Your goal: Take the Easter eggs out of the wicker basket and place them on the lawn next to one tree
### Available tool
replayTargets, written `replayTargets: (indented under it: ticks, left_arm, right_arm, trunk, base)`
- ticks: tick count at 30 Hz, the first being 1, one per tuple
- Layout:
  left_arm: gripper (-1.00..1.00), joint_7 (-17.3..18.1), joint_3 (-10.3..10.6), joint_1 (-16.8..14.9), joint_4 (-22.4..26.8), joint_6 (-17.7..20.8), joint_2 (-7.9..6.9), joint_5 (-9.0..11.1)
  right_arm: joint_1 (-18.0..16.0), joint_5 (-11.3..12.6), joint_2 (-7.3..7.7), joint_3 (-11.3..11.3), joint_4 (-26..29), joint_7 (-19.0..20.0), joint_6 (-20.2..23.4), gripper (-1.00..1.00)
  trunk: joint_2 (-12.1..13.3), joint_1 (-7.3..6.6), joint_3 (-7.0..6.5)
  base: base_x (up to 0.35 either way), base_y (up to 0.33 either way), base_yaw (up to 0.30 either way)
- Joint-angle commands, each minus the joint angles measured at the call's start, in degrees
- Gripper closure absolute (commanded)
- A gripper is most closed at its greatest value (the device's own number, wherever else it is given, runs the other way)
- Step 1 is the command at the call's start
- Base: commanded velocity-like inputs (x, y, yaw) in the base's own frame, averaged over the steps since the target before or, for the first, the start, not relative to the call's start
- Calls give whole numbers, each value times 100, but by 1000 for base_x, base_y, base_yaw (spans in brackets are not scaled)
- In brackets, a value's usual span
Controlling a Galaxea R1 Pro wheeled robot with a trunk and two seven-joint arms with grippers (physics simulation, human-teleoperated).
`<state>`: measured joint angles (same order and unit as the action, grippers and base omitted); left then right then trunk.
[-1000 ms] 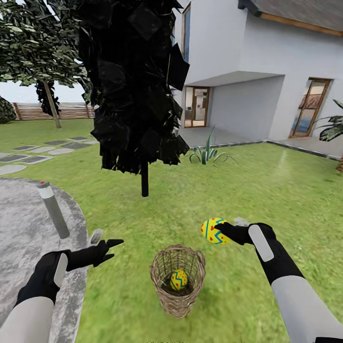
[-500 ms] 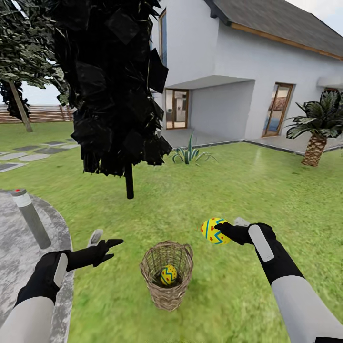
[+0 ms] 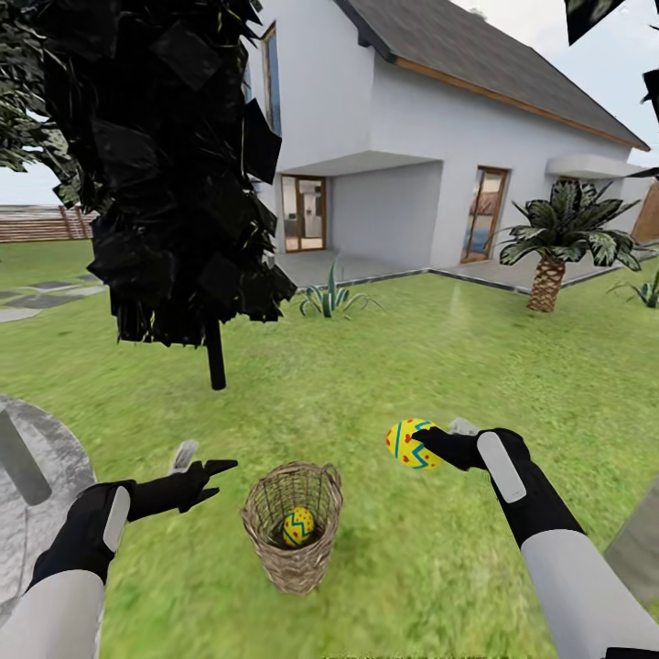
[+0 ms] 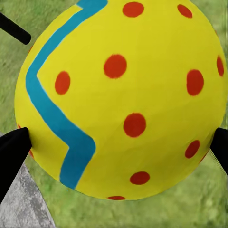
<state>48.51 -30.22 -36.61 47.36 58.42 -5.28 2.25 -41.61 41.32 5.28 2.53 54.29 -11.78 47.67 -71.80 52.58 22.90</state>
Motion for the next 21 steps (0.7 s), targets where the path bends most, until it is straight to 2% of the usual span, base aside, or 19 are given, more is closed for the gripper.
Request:
replayTargets:
  ticks: [1,7,21]
  left_arm:
    - [-100,1,-10,-4,2,47,0,21]
    - [-100,1,-10,-4,2,47,0,21]
    - [-100,1,-10,-4,2,46,1,21]
  right_arm:
    - [-5,61,-1,2,4,-50,15,100]
    - [-6,61,-1,2,7,-52,17,100]
    - [-5,61,-1,2,3,-52,14,100]
  trunk:
    - [-4,-1,2]
    - [-4,-1,-26]
    - [-4,-1,-91]
  base:
    - [-88,0,-247]
    - [-80,0,-247]
    - [-4,0,-247]
